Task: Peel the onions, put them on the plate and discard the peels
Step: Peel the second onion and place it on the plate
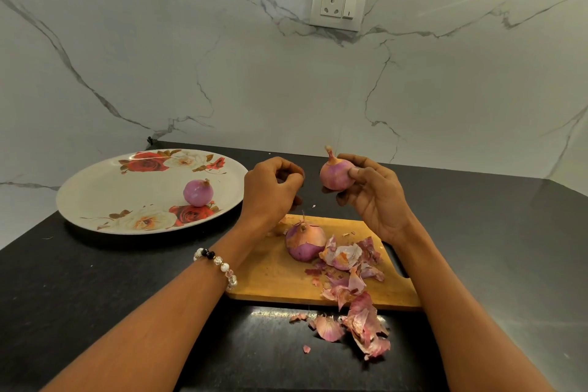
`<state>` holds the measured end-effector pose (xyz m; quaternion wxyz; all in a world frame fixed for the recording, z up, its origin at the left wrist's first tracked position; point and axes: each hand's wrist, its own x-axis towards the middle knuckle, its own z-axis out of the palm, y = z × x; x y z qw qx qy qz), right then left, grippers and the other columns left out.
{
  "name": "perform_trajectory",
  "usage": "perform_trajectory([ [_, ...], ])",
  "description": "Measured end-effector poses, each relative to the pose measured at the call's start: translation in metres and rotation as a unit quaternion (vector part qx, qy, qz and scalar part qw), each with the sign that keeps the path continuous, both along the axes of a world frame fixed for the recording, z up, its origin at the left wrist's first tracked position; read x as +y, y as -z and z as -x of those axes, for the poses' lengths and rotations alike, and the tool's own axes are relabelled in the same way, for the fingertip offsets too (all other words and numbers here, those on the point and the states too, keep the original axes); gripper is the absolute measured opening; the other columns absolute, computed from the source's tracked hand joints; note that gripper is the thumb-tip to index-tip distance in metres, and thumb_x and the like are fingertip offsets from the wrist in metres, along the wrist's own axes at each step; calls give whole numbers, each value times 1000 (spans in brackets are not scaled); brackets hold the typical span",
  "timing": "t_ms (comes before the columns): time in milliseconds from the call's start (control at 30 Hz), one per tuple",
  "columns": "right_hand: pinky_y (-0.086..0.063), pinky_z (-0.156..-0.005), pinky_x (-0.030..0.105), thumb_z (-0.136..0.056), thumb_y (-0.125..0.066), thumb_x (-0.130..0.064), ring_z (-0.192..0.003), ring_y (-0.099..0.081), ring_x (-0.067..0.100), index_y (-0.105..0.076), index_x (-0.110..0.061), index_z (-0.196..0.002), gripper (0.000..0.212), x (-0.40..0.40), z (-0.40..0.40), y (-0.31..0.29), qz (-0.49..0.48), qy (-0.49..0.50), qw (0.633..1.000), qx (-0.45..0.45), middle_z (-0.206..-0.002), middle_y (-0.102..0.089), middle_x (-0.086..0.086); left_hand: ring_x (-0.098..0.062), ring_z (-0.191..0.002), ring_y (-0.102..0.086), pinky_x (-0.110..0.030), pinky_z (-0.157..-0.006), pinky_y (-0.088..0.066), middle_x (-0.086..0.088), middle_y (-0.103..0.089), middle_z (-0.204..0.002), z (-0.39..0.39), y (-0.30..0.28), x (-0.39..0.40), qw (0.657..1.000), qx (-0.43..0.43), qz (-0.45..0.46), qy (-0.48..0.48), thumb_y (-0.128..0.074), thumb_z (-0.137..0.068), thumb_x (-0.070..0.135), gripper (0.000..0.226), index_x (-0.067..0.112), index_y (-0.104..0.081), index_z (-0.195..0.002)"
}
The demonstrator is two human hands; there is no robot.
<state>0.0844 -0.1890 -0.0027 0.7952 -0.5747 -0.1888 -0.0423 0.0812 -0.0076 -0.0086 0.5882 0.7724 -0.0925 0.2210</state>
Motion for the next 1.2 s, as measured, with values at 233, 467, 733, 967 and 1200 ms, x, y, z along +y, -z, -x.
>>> perform_trajectory([
  [233, -53, -55, 27, -81, -58, -16, -79, -66, 27, -64, -4, -112, 34, 1, 0, 3, 57, 8, 998, -13, -109, -63, 19, -20, -71, -72, -34, -60, -60, -6, -72, -93, 8, -4, -3, 987, 52, 70, 135, -65, -86, 29, 25, 16, -69, -107],
  [467, -56, -60, 27, -83, -57, -16, -90, -65, 23, -67, -11, -111, 30, 1, -1, 6, 102, 3, 994, -26, -112, -64, 11, -23, -80, -73, -35, -74, -60, -11, -72, -94, 9, -4, -2, 971, 110, 127, 173, -69, -83, 6, 19, 7, -71, -102],
  [733, -57, -61, 27, -85, -56, -15, -91, -67, 24, -66, -9, -112, 29, 3, 1, 7, 97, 0, 995, -15, -114, -64, 11, -20, -76, -73, -25, -66, -59, -8, -71, -88, 7, -2, -3, 976, 98, 116, 153, -67, -83, -2, 19, 1, -71, -101],
  [967, -56, -60, 27, -83, -55, -18, -90, -68, 25, -66, -6, -112, 33, 5, 3, 5, 88, 2, 996, -3, -116, -63, 15, -18, -76, -73, -26, -68, -59, -6, -71, -89, 3, 1, -2, 984, 86, 97, 118, -65, -84, -2, 18, 5, -72, -100],
  [1200, -57, -60, 27, -99, -44, 2, -95, -65, 28, -65, -5, -111, 25, 3, 2, 4, 101, 45, 994, -6, -119, -59, 18, -20, -78, -73, -32, -73, -59, -10, -74, -89, 3, -1, -3, 976, 99, 126, 145, -67, -79, 32, 34, 5, -72, -100],
])
